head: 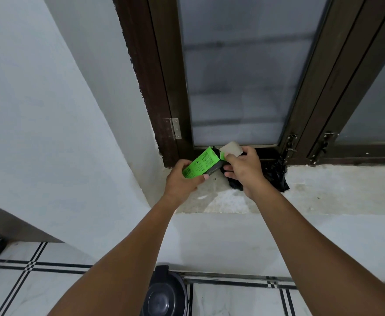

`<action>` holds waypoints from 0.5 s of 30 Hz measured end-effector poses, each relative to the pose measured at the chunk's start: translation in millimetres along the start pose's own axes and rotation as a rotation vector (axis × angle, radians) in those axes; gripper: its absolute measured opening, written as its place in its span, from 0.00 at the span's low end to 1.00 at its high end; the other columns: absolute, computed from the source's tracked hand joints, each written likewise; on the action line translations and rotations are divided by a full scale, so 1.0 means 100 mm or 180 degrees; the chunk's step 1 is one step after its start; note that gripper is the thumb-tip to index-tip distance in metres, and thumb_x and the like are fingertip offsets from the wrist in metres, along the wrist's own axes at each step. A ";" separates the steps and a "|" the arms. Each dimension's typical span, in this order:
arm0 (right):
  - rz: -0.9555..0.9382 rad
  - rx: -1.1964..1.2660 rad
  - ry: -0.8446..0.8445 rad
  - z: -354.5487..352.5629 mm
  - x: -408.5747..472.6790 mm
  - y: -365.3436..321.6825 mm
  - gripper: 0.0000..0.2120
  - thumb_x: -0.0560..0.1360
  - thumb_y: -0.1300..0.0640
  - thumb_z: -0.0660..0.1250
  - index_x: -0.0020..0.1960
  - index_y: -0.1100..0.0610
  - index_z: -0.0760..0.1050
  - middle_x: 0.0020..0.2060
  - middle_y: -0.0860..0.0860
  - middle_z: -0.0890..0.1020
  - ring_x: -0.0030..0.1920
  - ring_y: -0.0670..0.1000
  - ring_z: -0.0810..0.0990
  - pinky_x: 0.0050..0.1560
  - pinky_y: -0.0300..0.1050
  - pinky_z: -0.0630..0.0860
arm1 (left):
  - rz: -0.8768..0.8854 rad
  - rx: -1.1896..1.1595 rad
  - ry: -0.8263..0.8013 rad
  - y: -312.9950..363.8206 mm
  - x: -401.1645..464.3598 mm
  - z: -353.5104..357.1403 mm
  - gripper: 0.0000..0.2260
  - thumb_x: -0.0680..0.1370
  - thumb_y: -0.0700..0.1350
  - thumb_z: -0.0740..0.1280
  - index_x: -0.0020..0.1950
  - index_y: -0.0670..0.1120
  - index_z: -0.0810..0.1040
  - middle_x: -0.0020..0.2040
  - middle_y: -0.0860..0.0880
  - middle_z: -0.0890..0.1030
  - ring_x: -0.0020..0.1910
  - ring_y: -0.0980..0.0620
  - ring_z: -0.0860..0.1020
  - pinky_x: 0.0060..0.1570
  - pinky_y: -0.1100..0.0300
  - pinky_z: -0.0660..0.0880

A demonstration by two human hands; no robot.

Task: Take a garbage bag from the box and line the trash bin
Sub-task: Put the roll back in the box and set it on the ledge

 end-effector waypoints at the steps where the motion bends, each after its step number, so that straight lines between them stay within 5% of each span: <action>1: -0.0060 0.0029 -0.0011 0.01 0.00 -0.02 0.16 0.78 0.58 0.71 0.61 0.53 0.68 0.52 0.55 0.81 0.43 0.52 0.82 0.40 0.44 0.83 | 0.0005 -0.0012 -0.0046 0.01 0.00 0.02 0.23 0.71 0.49 0.81 0.60 0.51 0.75 0.57 0.54 0.75 0.57 0.49 0.79 0.46 0.49 0.85; 5: -0.0333 -0.0033 -0.0002 0.00 0.02 -0.05 0.17 0.77 0.57 0.73 0.61 0.51 0.70 0.52 0.57 0.82 0.43 0.52 0.82 0.38 0.43 0.83 | 0.0006 -0.0024 -0.0139 0.01 0.02 0.02 0.23 0.71 0.49 0.81 0.61 0.52 0.75 0.58 0.54 0.75 0.58 0.49 0.79 0.47 0.49 0.85; 10: -0.0723 -0.0308 -0.0151 0.07 0.00 -0.12 0.08 0.75 0.54 0.74 0.54 0.49 0.81 0.50 0.48 0.85 0.53 0.49 0.83 0.57 0.57 0.82 | 0.0108 0.0142 -0.0008 0.06 0.05 -0.02 0.22 0.71 0.49 0.81 0.60 0.52 0.76 0.54 0.55 0.77 0.55 0.48 0.80 0.48 0.45 0.84; 15: -0.0807 -0.0294 -0.0327 0.12 -0.04 -0.17 0.14 0.75 0.48 0.74 0.59 0.52 0.82 0.53 0.46 0.85 0.56 0.46 0.82 0.57 0.48 0.80 | 0.0277 0.0329 0.0181 0.09 0.08 -0.07 0.22 0.69 0.53 0.81 0.58 0.55 0.75 0.52 0.59 0.78 0.54 0.49 0.80 0.51 0.43 0.82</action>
Point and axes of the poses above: each hand's wrist, its own x-axis towards the middle knuckle, its own z-axis out of the palm, y = z × x, the point moved 8 cm from there along x, towards the middle knuckle
